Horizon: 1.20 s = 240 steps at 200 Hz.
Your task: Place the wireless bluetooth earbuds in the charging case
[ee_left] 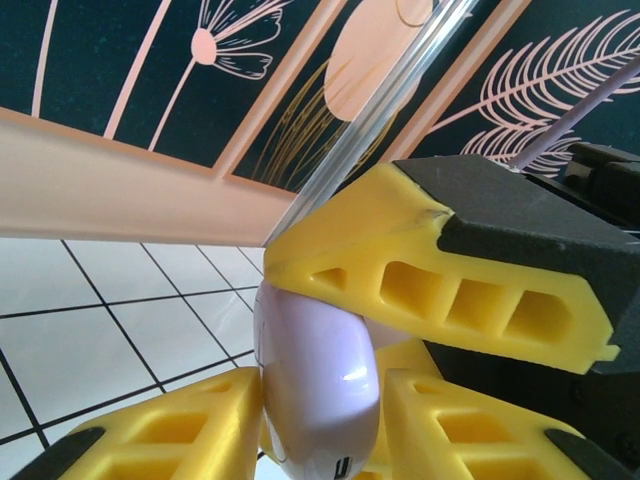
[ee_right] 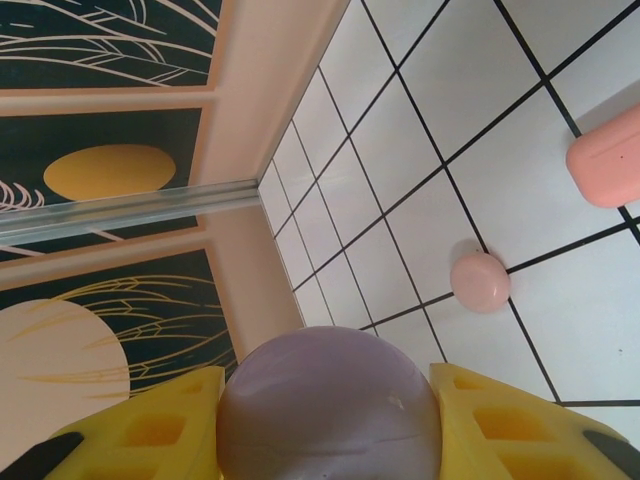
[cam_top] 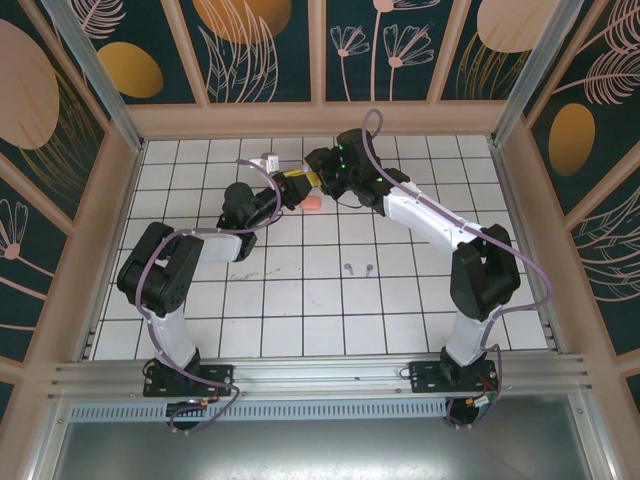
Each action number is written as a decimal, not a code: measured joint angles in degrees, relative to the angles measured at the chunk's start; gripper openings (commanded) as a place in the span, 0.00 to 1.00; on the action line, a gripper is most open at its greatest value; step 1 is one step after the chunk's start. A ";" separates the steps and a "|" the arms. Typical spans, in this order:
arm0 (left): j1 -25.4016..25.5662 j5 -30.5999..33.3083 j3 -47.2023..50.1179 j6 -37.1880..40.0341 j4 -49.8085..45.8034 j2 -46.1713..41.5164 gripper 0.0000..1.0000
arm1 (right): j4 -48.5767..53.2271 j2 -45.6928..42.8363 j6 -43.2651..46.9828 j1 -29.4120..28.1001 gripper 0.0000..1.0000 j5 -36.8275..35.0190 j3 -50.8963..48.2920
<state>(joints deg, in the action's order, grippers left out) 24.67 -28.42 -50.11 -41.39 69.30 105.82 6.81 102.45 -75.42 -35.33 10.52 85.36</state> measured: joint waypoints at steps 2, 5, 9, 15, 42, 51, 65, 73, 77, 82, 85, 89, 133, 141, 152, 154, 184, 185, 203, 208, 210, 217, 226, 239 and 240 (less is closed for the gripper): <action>-0.02 0.00 -0.04 -0.02 -0.07 0.00 0.32 | -0.07 0.00 0.00 0.00 0.32 0.00 0.00; -0.04 0.07 -0.09 0.00 -0.15 0.00 0.31 | -0.17 -0.02 0.00 -0.02 0.32 0.00 -0.02; -0.11 0.07 -0.13 0.13 -0.17 0.00 0.31 | -0.24 -0.04 0.00 -0.02 0.32 -0.02 -0.02; -0.15 0.07 -0.15 0.17 -0.20 0.00 0.31 | -0.37 -0.04 0.00 -0.02 0.32 -0.07 -0.02; -0.20 0.11 -0.31 0.20 -0.20 0.00 0.31 | -0.59 -0.07 -0.09 -0.04 0.32 -0.20 -0.02; -0.24 0.11 -0.35 0.20 -0.22 0.00 0.30 | -0.61 -0.07 -0.15 -0.04 0.32 -0.20 -0.02; -0.31 0.11 -0.39 0.22 -0.24 0.00 0.30 | -0.68 -0.07 -0.17 -0.07 0.31 -0.20 -0.02; -0.31 0.09 -0.39 0.22 -0.24 0.00 0.30 | -0.72 -0.07 -0.17 -0.09 0.31 -0.22 -0.02; -0.35 0.07 -0.42 0.22 -0.24 0.00 0.29 | -0.76 -0.07 -0.20 -0.09 0.31 -0.24 -0.02; -0.35 0.02 -0.46 0.24 -0.24 0.00 0.29 | -0.85 -0.07 -0.20 -0.09 0.31 -0.24 -0.02; -0.35 -0.02 -0.48 0.24 -0.24 0.00 0.29 | -0.90 -0.07 -0.22 -0.09 0.31 -0.24 -0.02; -0.35 -0.07 -0.52 0.37 -0.22 0.00 0.28 | -0.96 -0.07 -0.24 -0.09 0.31 -0.24 -0.02; -0.52 -0.09 -0.59 0.79 0.17 0.00 0.13 | -1.99 -0.11 -1.05 -0.11 0.31 -0.59 -0.46; -0.57 -0.11 -0.59 0.79 0.15 0.00 0.11 | -2.34 -0.11 -1.27 -0.13 0.31 -0.61 -0.63; -0.57 -0.17 -0.59 0.79 0.17 0.00 0.08 | -2.69 -0.11 -1.53 -0.13 0.31 -0.61 -0.79; -0.57 -0.17 -0.59 0.79 0.20 0.00 0.08 | -2.75 -0.09 -1.53 -0.13 0.31 -0.59 -0.79; -0.68 -0.20 -0.59 0.79 0.70 0.00 0.00 | -3.34 -0.11 -1.68 -0.17 0.31 -0.57 -0.79; -0.68 -0.20 -0.59 0.79 0.74 0.00 0.00 | -3.37 -0.11 -1.68 -0.17 0.31 -0.55 -0.79; -0.76 -0.31 -0.59 0.79 0.90 0.00 0.00 | -3.58 -0.11 -1.68 -0.20 0.32 -0.55 -0.81; -0.76 -0.31 -0.59 0.79 0.92 0.00 0.00 | -3.63 -0.11 -1.70 -0.20 0.32 -0.52 -0.83; -0.76 -0.31 -0.59 0.79 0.94 0.00 0.00 | -3.65 -0.11 -1.70 -0.20 0.33 -0.55 -0.85; -0.76 -0.35 -0.59 0.79 0.96 0.00 0.00 | -3.82 -0.20 -1.75 -0.20 0.33 -0.55 -1.05; -0.76 -0.61 -0.57 0.79 0.98 0.00 0.00 | -3.96 -0.46 -1.88 -0.17 0.33 -0.55 -1.36; -0.76 -1.05 -0.46 0.79 1.22 0.00 0.00 | -4.02 -0.94 -1.95 -0.17 0.34 -0.57 -1.88; -0.76 -1.09 -0.44 0.79 1.22 -0.02 0.00 | -4.02 -0.96 -1.97 -0.17 0.34 -0.57 -1.90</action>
<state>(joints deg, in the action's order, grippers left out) 23.90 -29.52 -50.54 -40.60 70.52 105.80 2.79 101.49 -77.38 -35.51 9.96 83.46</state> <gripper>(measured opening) 0.196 0.433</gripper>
